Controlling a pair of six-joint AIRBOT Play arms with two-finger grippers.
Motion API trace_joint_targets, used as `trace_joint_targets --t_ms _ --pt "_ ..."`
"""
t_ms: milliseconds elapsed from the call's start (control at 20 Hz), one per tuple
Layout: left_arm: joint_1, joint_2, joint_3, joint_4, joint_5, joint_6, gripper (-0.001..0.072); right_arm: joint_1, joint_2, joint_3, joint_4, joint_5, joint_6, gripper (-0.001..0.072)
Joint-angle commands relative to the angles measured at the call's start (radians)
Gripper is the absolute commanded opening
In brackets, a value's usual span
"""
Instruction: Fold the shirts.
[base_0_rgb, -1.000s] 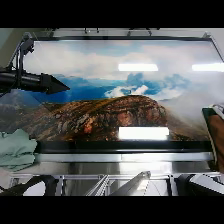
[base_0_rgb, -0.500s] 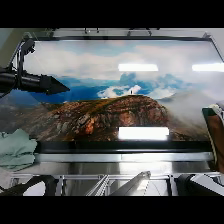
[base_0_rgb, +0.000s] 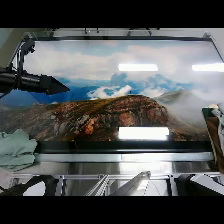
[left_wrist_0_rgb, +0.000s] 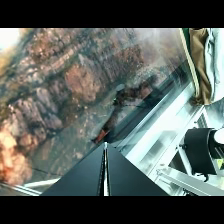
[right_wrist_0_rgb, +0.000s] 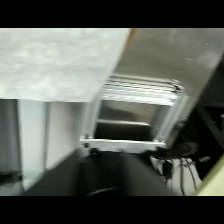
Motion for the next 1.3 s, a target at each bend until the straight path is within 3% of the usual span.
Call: trace_joint_targets --t_ms 0,150,350,500,750,950,1250 --pt "0.000 0.000 0.000 0.000 0.022 0.001 0.0001 0.037 -0.007 0.052 0.275 -0.051 0.005 0.0018" --pt "-0.001 0.000 0.000 -0.001 0.064 0.001 0.0005 0.187 0.025 0.081 0.480 -0.191 -0.064 0.0017" --pt "-0.001 0.000 0.000 0.000 0.034 0.000 0.0019 0.478 0.168 -0.032 0.522 -0.359 -0.114 0.0017" --pt "-0.001 0.017 -0.022 -0.001 -0.044 0.000 0.0019 0.687 0.321 -0.233 0.552 -0.393 -0.114 0.0016" --pt "-0.019 0.277 -0.373 0.002 -0.019 -0.013 0.0019 1.018 0.624 -0.637 0.644 -0.517 -0.114 0.0017" --pt "-0.022 0.478 -0.664 0.008 0.027 -0.012 0.0020 1.113 0.715 -0.766 0.653 -0.547 -0.115 0.0017" --pt "-0.022 0.592 -0.739 0.007 0.074 -0.021 0.0019 1.114 0.711 -0.765 0.662 -0.536 -0.129 0.0017"
